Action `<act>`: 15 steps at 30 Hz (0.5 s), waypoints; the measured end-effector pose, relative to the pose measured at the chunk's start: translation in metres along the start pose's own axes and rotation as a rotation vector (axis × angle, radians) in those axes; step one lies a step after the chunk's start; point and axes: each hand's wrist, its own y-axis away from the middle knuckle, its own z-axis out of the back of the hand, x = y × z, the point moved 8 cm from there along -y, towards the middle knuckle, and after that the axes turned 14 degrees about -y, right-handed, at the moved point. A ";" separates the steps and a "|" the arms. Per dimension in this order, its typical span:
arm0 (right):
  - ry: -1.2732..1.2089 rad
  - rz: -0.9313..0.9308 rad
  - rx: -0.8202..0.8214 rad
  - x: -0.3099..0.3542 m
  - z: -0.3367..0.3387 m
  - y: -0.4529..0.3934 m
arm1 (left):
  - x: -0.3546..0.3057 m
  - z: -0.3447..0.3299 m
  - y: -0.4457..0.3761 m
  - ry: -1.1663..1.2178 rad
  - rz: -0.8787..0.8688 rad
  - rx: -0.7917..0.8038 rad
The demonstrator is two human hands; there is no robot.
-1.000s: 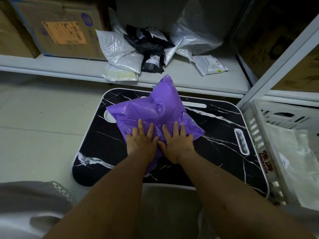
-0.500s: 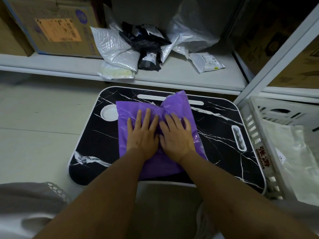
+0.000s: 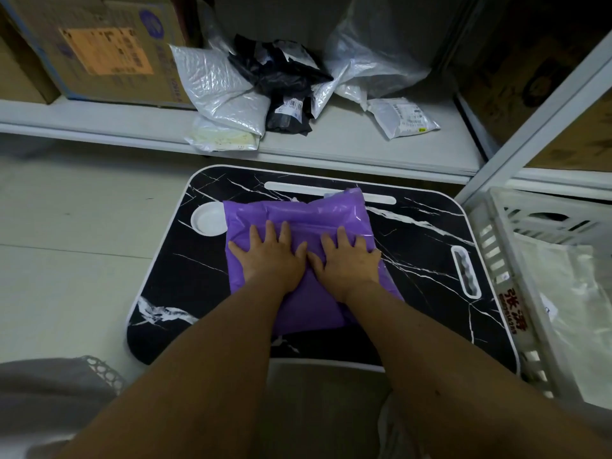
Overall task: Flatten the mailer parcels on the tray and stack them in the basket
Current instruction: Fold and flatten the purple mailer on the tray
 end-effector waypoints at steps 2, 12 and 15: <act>0.008 0.009 -0.169 0.008 0.020 -0.004 | -0.002 0.012 -0.002 -0.025 0.082 -0.033; -0.064 0.128 0.032 0.001 -0.002 -0.049 | -0.004 0.005 -0.024 -0.124 -0.110 -0.036; -0.085 0.092 0.063 0.001 -0.008 -0.050 | 0.005 -0.001 -0.030 -0.091 -0.069 0.056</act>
